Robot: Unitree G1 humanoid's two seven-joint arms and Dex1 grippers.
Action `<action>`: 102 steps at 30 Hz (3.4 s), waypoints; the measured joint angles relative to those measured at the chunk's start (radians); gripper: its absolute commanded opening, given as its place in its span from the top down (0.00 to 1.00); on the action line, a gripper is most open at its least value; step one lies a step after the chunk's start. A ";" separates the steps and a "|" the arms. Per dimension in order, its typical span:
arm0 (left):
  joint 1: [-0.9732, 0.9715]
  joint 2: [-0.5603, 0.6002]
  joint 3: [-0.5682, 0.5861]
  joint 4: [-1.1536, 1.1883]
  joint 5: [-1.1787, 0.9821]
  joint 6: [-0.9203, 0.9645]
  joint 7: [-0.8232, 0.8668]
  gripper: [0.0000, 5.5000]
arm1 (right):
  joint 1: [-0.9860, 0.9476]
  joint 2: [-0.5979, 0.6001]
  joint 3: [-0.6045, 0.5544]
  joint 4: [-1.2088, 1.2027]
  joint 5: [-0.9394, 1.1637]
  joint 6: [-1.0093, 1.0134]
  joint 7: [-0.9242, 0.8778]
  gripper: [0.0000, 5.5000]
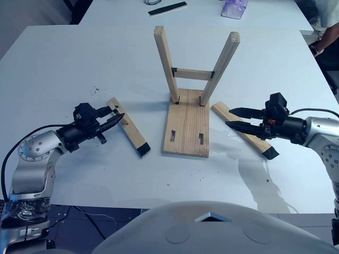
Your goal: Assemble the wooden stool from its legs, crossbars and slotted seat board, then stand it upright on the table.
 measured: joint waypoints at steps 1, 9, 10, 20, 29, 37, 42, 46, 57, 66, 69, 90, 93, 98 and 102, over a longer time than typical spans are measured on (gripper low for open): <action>-0.008 0.000 -0.006 0.001 0.000 0.005 0.001 0.76 | 0.000 0.000 0.007 0.002 -0.003 -0.001 0.000 0.58; -0.011 -0.033 -0.001 0.045 -0.079 0.022 0.008 0.76 | -0.004 -0.012 0.028 0.011 -0.032 -0.005 0.014 0.58; -0.011 -0.040 0.002 0.051 -0.086 0.021 0.009 0.76 | -0.005 -0.015 0.029 0.013 -0.033 -0.005 0.016 0.58; -0.007 -0.082 0.001 0.103 -0.126 -0.035 0.029 0.76 | -0.040 -0.026 0.045 0.028 -0.038 -0.005 0.036 0.58; 0.058 -0.095 -0.098 0.227 0.014 -0.132 0.068 0.53 | -0.054 -0.032 0.052 0.044 -0.056 -0.005 0.044 0.58; 0.074 -0.141 -0.080 0.220 0.012 -0.189 0.126 0.46 | -0.081 -0.044 0.061 0.064 -0.065 -0.005 0.071 0.58; 0.154 -0.113 0.023 -0.028 -0.133 -0.052 0.106 0.46 | -0.077 -0.054 0.053 0.067 -0.065 -0.006 0.074 0.58; 0.126 -0.070 0.129 -0.204 -0.265 0.065 0.130 0.46 | -0.065 -0.054 0.043 0.055 -0.064 -0.007 0.066 0.58; -0.175 -0.055 0.207 -0.371 -0.607 0.300 0.350 0.46 | -0.049 -0.051 0.045 0.036 -0.062 -0.012 0.065 0.58; -0.293 -0.110 0.103 -0.271 -0.504 0.291 0.377 0.46 | -0.061 -0.058 0.024 0.030 -0.041 -0.018 0.074 0.58; -0.271 -0.184 0.022 -0.218 -0.415 0.257 0.364 0.46 | -0.037 -0.022 0.073 0.059 -0.072 -0.038 0.072 0.58; -0.254 -0.010 0.041 -0.497 -0.464 0.456 0.376 0.46 | -0.027 -0.010 0.054 -0.035 -0.052 0.032 -0.016 0.58; -0.087 -0.041 -0.090 -0.612 -0.411 0.511 0.443 0.46 | -0.017 -0.007 0.048 -0.042 -0.047 0.033 -0.022 0.58; 0.191 -0.110 -0.264 -0.496 -0.161 0.423 0.492 0.46 | 0.019 0.007 0.048 -0.037 -0.043 0.028 -0.028 0.58; 0.232 -0.123 -0.322 -0.412 -0.056 0.345 0.463 0.46 | 0.007 0.018 0.055 -0.024 -0.049 0.020 -0.031 0.58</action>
